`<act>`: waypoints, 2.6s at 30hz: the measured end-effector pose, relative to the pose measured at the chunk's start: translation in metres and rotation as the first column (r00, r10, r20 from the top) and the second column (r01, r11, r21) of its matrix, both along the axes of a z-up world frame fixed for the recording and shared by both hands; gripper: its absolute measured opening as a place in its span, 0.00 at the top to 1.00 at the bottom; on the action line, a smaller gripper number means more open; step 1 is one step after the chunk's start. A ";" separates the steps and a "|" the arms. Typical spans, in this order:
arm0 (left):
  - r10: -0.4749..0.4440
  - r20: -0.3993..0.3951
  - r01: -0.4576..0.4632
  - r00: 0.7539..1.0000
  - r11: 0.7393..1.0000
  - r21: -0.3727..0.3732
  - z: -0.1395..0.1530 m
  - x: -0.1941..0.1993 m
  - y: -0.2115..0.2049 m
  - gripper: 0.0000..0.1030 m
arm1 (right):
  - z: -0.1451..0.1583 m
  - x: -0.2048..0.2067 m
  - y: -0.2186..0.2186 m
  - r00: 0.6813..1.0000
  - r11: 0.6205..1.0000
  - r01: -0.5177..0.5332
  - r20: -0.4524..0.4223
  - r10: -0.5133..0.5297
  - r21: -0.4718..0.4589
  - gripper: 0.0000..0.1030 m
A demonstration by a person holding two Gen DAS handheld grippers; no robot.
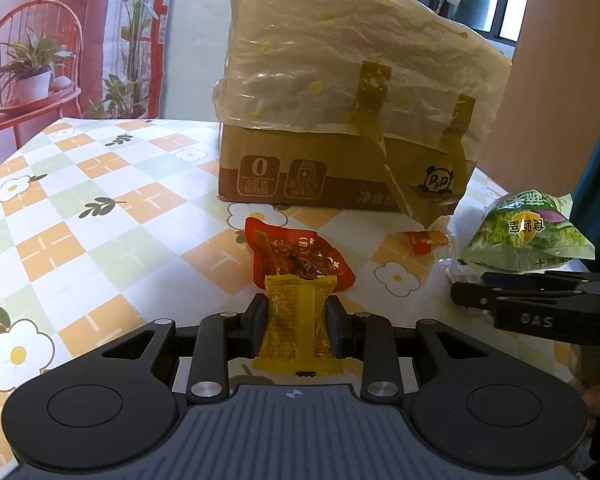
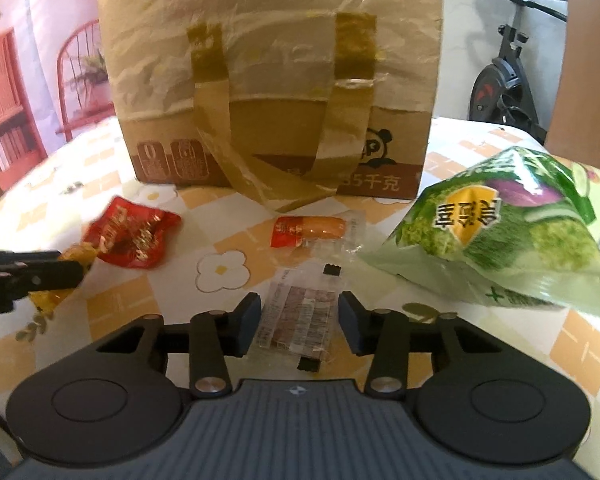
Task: Organize snacks
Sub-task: 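Grasp yellow candy with left tool while right tool grasps clear wrapped pack, then carry yellow candy and clear pack over the box and release both inside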
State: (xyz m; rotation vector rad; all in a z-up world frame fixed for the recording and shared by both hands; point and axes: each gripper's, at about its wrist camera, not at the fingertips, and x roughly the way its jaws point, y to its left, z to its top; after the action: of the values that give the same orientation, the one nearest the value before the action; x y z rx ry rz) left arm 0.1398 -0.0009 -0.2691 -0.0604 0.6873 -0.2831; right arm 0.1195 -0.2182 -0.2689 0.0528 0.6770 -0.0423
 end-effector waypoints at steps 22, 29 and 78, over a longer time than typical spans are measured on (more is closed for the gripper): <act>-0.040 0.290 0.057 0.956 0.997 -0.051 0.122 0.027 0.003 0.68 | 0.114 -0.014 -0.009 0.924 0.998 -0.053 0.378 0.056 -0.017 0.56; -0.021 0.341 0.056 0.940 0.994 -0.095 0.163 0.061 -0.010 0.68 | 0.163 0.011 -0.017 0.871 0.996 -0.077 0.482 0.094 -0.056 0.56; 0.005 0.236 0.008 0.972 0.998 -0.054 0.184 0.127 -0.007 0.31 | 0.176 0.065 -0.075 0.903 0.996 -0.009 0.427 -0.032 0.094 0.45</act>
State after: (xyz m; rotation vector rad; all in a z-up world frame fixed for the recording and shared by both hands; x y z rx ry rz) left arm 0.2665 -0.0078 -0.0852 -0.0772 0.4434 -0.3055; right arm 0.1848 -0.2929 -0.0928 0.1525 0.2354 -0.0088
